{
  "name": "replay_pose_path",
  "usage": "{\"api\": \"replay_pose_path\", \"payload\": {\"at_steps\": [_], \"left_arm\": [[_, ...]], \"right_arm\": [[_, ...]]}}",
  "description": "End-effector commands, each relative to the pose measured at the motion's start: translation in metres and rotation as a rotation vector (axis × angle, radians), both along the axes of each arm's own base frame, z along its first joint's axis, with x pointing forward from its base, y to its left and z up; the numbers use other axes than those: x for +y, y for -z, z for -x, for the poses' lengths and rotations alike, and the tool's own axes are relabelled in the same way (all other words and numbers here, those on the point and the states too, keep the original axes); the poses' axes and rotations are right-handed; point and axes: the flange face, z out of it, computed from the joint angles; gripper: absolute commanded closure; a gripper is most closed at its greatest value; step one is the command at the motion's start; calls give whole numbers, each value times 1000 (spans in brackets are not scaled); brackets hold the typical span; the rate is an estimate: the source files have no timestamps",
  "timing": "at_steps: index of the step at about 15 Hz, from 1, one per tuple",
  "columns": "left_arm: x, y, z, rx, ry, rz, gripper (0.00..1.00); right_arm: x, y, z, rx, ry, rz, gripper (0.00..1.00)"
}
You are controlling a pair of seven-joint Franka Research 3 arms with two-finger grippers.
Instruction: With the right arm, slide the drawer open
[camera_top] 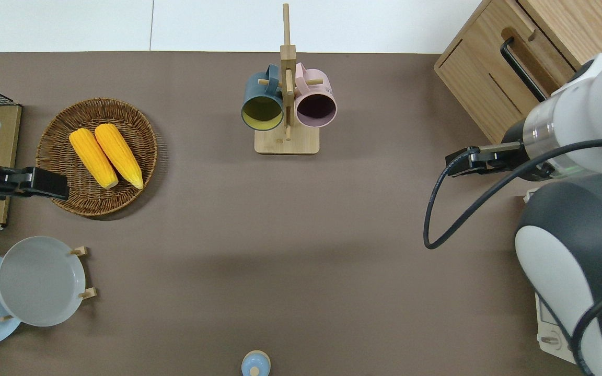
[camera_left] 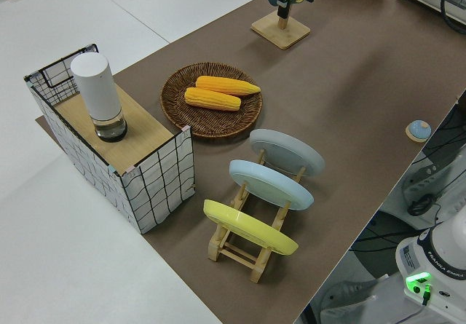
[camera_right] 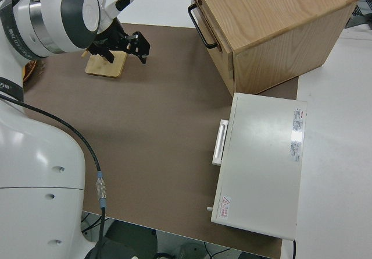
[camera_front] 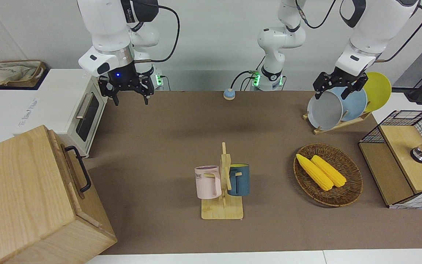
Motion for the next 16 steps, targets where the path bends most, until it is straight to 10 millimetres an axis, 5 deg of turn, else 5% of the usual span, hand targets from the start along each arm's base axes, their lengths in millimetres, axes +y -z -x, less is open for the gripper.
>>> {"api": "replay_pose_path", "payload": {"at_steps": [1, 5, 11, 16], "left_arm": [[1, -4, -2, 5, 11, -16, 7], [1, -3, -2, 6, 11, -16, 7], [1, -3, -2, 6, 11, -16, 7], [1, -4, -2, 5, 11, -16, 7]], "right_arm": [[1, -3, 2, 7, -18, -4, 11], [2, -5, 2, -12, -36, 78, 11], [38, -5, 9, -55, -182, 383, 11], [43, 2, 1, -61, -291, 585, 11]]}}
